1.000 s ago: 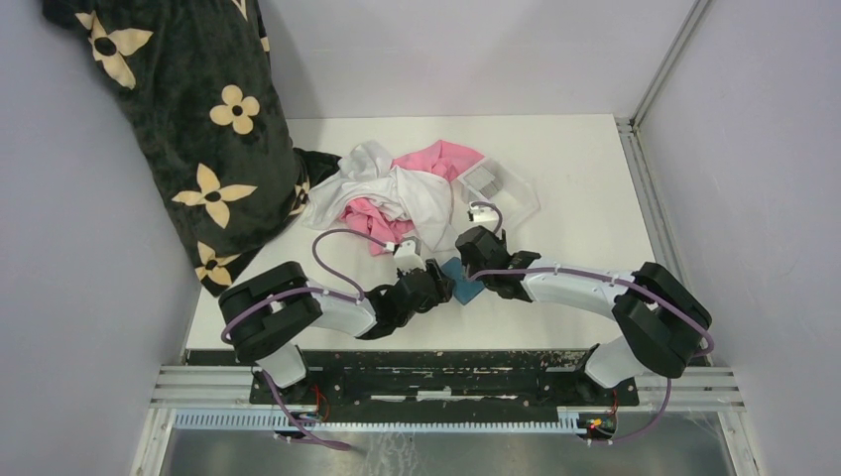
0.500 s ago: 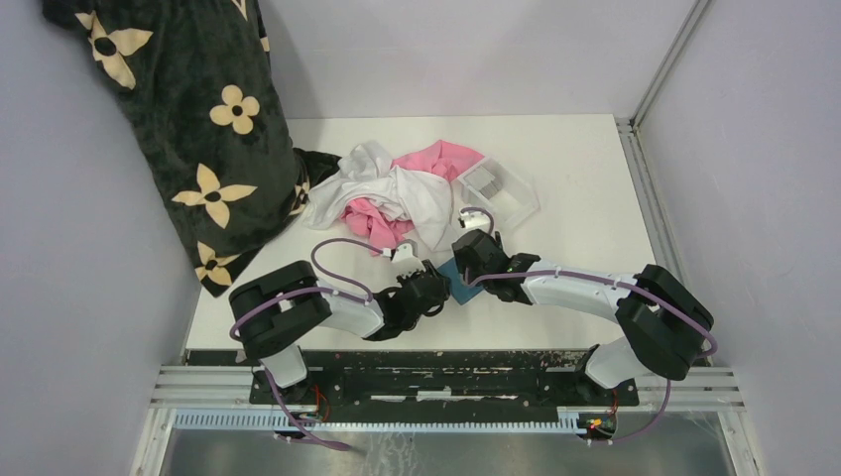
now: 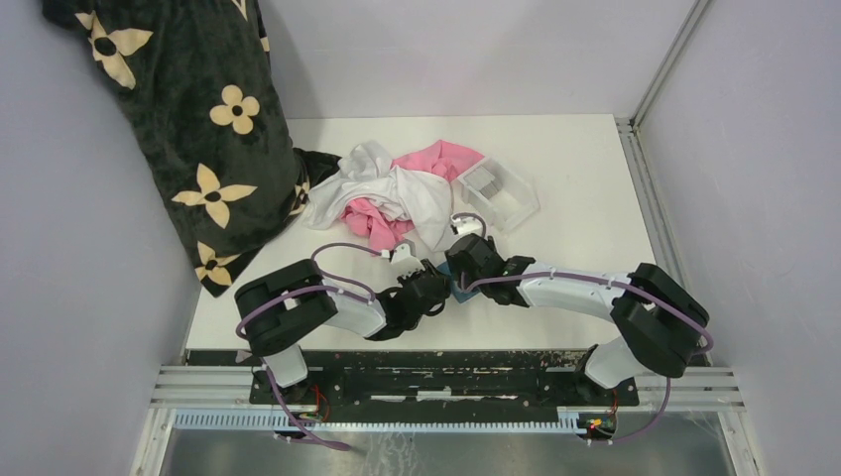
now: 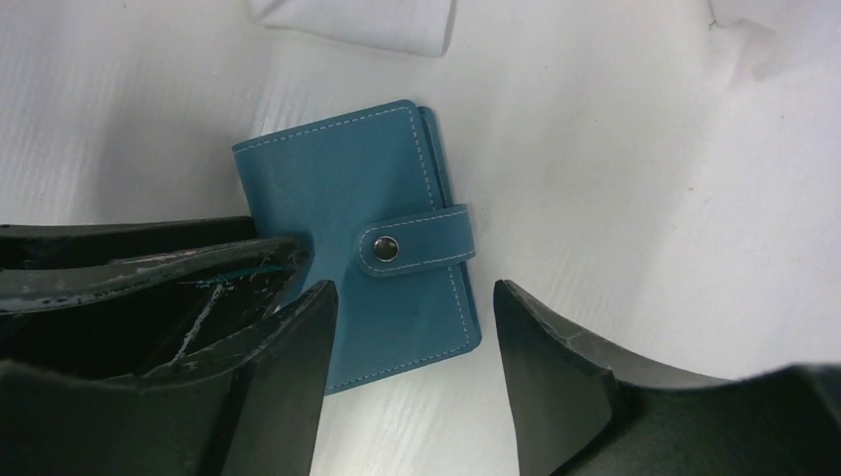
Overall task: Put the credit cards into the card holder
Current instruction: Adjust the card holder at the center of the board.
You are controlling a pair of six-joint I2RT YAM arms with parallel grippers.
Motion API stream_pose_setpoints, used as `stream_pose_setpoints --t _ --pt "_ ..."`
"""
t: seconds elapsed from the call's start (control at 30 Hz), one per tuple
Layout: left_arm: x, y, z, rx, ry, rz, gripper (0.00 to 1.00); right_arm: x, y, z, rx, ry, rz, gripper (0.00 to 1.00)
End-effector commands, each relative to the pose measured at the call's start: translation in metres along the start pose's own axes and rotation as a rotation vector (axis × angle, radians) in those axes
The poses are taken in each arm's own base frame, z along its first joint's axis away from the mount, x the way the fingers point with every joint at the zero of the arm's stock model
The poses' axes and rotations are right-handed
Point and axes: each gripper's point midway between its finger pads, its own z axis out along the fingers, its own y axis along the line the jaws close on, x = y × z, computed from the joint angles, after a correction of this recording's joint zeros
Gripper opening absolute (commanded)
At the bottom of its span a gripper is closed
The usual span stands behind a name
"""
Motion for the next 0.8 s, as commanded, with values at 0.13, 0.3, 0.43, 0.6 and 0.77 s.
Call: stream_pose_setpoints --t 0.13,0.3,0.43,0.6,0.77 --pt "0.01 0.023 0.001 -0.057 0.012 0.012 0.38 -0.01 0.014 0.009 0.0 -0.018 -0.037 0.67" --pt "0.011 0.027 0.0 -0.062 0.014 0.015 0.38 -0.007 0.011 0.018 0.048 -0.012 -0.072 0.67" --pt "0.011 0.03 -0.001 -0.062 0.014 0.016 0.38 -0.008 0.01 0.023 0.094 -0.018 -0.104 0.67" --pt "0.012 0.034 -0.002 -0.067 0.013 0.021 0.38 -0.009 0.007 0.026 0.15 -0.027 -0.138 0.67" --pt "0.011 0.038 -0.003 -0.076 0.005 0.031 0.39 -0.015 0.009 0.026 0.155 -0.045 -0.142 0.66"
